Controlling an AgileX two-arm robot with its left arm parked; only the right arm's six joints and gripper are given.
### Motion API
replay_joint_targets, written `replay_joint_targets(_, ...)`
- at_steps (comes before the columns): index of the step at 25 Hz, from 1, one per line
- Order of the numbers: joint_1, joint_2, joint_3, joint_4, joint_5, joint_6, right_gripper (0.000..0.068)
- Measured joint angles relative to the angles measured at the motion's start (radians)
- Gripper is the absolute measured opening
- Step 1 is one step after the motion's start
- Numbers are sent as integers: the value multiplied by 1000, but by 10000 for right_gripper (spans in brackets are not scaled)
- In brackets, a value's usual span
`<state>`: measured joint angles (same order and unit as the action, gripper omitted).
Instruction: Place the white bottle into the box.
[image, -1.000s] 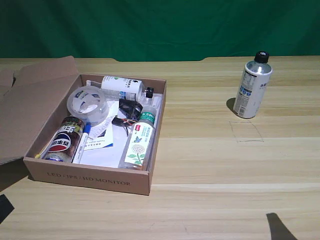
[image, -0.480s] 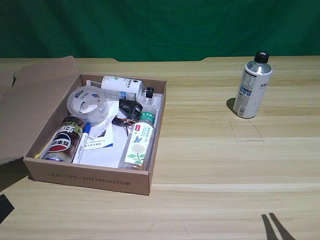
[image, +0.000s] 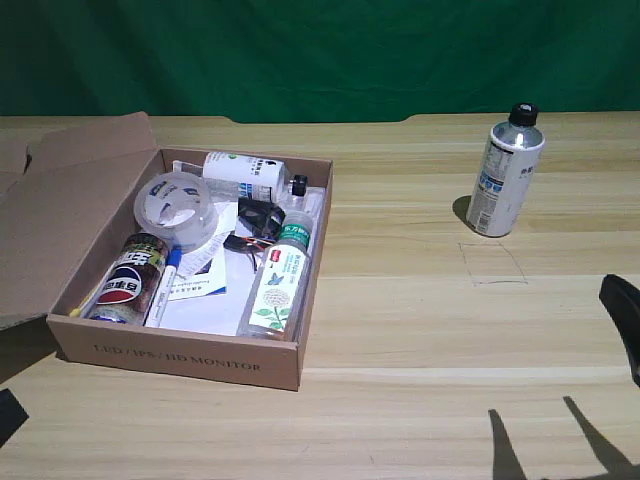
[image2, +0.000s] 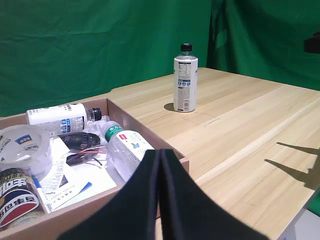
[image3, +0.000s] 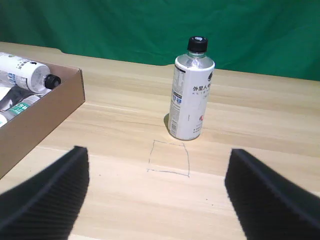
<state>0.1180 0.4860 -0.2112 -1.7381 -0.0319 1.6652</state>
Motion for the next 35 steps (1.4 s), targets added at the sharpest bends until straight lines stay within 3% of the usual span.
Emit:
replay_joint_targets(8,0,396,-189,0,9,16,679)
replay_joint_targets(17,0,910,-454,1,108,267,653)
replay_joint_targets(24,1,1148,-663,2,124,283,653)
replay_joint_targets(35,1,1342,-819,3,161,283,653)
